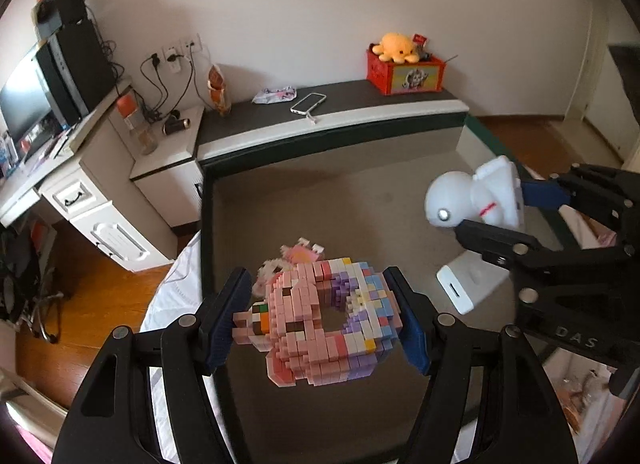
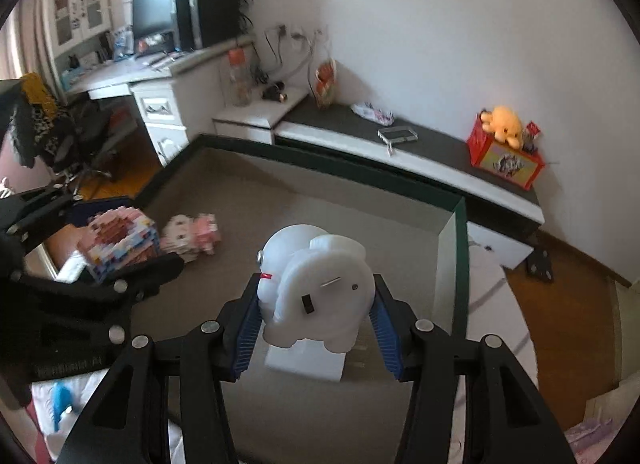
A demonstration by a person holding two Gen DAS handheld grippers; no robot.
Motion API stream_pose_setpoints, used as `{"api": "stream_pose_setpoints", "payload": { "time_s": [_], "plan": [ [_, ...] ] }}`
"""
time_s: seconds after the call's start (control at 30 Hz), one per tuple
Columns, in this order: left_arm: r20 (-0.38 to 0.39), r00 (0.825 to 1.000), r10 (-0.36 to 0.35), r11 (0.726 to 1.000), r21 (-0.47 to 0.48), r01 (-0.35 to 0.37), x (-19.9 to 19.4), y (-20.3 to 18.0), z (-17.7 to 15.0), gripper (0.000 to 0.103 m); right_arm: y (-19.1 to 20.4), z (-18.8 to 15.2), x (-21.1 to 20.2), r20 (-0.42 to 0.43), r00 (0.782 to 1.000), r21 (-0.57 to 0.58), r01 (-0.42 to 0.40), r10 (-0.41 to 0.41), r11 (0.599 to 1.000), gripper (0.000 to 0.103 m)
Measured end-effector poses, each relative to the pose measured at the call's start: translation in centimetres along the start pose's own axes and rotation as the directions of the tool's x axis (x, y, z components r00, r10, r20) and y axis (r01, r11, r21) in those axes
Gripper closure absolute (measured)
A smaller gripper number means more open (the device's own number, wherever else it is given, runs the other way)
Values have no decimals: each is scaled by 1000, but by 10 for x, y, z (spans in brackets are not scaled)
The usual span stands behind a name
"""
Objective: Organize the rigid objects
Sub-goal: 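Carry the donut and elephant into the pink box and open both tools, then withdraw both tools from the box toward the remaining items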
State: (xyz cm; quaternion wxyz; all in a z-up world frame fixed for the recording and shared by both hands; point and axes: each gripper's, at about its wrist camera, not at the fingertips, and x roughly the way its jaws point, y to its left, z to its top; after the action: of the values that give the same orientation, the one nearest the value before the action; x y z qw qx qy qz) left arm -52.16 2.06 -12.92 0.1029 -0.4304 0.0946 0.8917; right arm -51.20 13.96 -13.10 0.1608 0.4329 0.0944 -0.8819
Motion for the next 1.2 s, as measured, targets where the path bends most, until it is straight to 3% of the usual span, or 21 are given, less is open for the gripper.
{"api": "stream_pose_setpoints", "payload": {
  "time_s": [0.1, 0.23, 0.33, 0.63, 0.8, 0.93, 1.1, 1.2],
  "plan": [
    [-4, 1000, -3, 1000, 20, 3, 9, -7, 0, 33, -6, -1, 10, -14, 1000, 19, 1, -1, 1000, 50],
    [17, 999, 33, 999, -6, -33, 9, -2, -1, 11, -10, -3, 3, 6, 1000, 16, 29, -29, 999, 48],
    [35, 999, 35, 999, -24, -34, -2, 4, -3, 7, -15, -1, -12, 42, 998, 32, 35, -37, 999, 31],
    [164, 982, 94, 996, -5, -94, -78, 3, -31, 0, 1, -12, -88, 151, 988, -3, 32, -31, 999, 24],
    [274, 954, 120, 992, 10, -127, -136, -10, -61, 0, 20, -42, -138, 221, 975, -37, 11, -3, 999, 24],
    [372, 917, 146, 986, 19, -165, -181, -26, -97, 0, 32, -75, -177, 284, 958, -53, -10, 25, 999, 23],
    [428, 888, 170, 981, 11, -193, -214, -46, -143, 0, 48, -117, -210, 349, 937, -66, 1, 22, 998, 22],
    [440, 882, 172, 980, 14, -198, -225, -60, -169, 0, 54, -143, -223, 384, 923, -58, 10, 13, 998, 22]
  ]
}}
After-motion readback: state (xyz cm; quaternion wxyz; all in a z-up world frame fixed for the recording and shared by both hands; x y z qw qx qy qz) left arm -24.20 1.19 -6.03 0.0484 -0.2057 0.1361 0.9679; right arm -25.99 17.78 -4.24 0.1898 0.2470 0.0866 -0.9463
